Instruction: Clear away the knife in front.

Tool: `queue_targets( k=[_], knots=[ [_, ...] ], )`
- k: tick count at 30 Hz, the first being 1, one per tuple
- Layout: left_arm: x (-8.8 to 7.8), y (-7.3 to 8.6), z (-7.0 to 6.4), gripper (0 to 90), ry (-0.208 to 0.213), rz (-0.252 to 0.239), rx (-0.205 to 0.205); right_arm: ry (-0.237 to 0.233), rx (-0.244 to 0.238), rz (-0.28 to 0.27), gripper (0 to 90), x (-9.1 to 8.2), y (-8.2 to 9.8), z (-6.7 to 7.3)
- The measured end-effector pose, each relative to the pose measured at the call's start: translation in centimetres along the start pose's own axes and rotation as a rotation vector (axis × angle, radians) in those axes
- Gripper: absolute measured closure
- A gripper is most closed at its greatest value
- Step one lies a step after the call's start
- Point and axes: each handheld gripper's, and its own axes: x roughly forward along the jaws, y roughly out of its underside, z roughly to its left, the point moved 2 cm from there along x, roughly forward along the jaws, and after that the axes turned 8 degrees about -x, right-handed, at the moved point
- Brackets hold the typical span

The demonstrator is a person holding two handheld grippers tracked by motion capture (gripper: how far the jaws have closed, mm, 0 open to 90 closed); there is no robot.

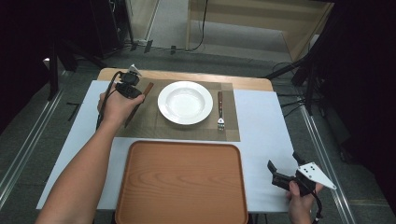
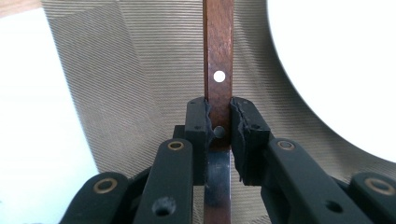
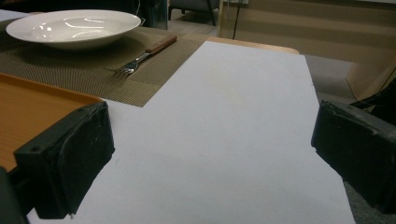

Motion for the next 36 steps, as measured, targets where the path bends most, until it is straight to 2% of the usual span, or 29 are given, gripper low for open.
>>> queue_targets(
  k=[4,8,20,24,27,33,36],
  knots=[
    [-0.6,0.8,-0.4,76.1,0.012,-0.002,0.019,0.000,-0.001,0.001,0.0,0.0,0.0,0.0],
    [-1.6,1.8,-0.9,76.0,0.033,-0.022,0.022,-0.001,-0.001,0.000,0.0,0.0,0.0,0.0],
    [-3.1,4.8,-2.3,76.1,0.038,-0.045,0.068,0.001,-0.003,0.002,0.0,0.0,0.0,0.1],
    [-3.6,5.9,-3.0,76.0,0.036,-0.069,0.091,0.001,-0.006,0.002,0.0,0.0,0.0,0.1],
    [-4.2,7.0,-3.5,76.0,0.050,-0.088,0.106,0.001,-0.007,0.003,0.0,0.0,0.0,0.1],
    [-4.8,8.2,-4.1,76.0,0.069,-0.093,0.113,0.000,-0.008,0.002,0.0,0.0,0.0,0.1],
    [-5.0,8.8,-4.4,76.0,0.067,-0.098,0.126,-0.004,-0.009,0.003,0.0,0.0,0.0,0.1]
  ],
)
